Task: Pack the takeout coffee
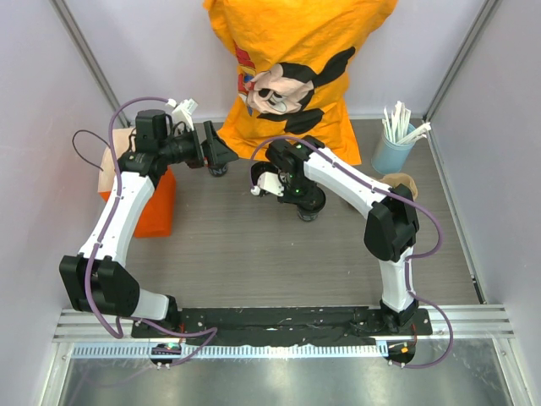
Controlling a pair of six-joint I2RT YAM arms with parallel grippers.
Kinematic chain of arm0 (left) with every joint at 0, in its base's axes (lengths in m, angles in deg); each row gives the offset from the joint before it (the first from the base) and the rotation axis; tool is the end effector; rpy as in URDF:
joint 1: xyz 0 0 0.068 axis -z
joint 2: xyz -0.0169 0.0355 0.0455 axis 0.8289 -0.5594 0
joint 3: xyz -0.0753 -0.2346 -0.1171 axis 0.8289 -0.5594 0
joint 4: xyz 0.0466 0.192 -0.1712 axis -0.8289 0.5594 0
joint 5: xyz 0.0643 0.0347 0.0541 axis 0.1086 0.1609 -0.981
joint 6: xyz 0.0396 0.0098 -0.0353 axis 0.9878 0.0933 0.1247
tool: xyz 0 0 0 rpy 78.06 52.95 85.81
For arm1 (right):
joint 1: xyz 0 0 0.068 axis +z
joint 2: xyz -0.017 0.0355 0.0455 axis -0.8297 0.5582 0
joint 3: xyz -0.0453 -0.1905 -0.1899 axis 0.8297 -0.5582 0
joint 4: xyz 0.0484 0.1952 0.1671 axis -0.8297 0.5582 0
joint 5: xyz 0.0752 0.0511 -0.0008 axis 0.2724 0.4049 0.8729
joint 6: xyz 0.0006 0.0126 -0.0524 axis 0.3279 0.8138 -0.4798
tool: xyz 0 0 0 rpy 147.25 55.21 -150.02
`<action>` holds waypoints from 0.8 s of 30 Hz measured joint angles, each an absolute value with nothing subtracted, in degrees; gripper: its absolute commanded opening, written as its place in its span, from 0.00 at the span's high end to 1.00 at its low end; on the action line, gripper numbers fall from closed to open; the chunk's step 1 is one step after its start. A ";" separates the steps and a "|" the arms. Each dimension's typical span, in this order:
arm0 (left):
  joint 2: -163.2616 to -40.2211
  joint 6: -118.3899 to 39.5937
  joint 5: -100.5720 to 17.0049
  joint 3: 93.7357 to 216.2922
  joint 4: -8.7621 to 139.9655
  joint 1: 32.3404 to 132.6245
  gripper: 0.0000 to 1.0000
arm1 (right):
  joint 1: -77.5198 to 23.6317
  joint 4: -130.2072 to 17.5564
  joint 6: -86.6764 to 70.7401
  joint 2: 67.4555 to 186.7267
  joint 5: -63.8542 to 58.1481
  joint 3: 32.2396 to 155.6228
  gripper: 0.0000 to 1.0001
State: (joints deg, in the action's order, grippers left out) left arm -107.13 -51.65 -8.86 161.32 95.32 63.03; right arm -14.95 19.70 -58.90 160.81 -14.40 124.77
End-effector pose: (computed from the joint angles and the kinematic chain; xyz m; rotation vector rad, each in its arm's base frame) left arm 0.3071 -0.0617 0.3738 0.1434 2.1222 -1.0729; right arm 0.2964 0.2557 0.2679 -2.0640 2.2501 -0.1077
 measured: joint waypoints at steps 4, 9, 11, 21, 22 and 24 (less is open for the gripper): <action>-107.13 -51.65 -8.86 161.30 95.32 63.03 0.04 | -14.95 19.70 -58.77 160.90 -14.37 124.77 0.80; -107.13 -51.65 -8.83 161.30 95.32 63.03 0.04 | -14.95 19.70 -58.73 161.27 -14.33 124.77 0.79; -107.11 -51.65 -8.83 161.26 95.32 63.03 0.04 | -14.95 19.70 -58.70 161.27 -14.31 124.77 0.78; -107.04 -51.68 -8.83 161.21 95.32 63.03 0.04 | -14.95 19.98 -58.29 161.27 -14.13 126.52 0.61; -107.04 -51.68 -8.83 161.21 95.30 63.03 0.04 | -14.95 19.96 -58.29 161.27 -14.07 127.24 0.61; -107.04 -51.68 -8.81 161.21 95.30 63.03 0.04 | -14.95 19.94 -58.16 161.25 -14.00 128.49 0.59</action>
State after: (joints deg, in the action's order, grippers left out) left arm -107.04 -51.68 -8.81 161.21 95.30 63.03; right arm -14.95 19.94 -58.16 161.25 -14.00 128.49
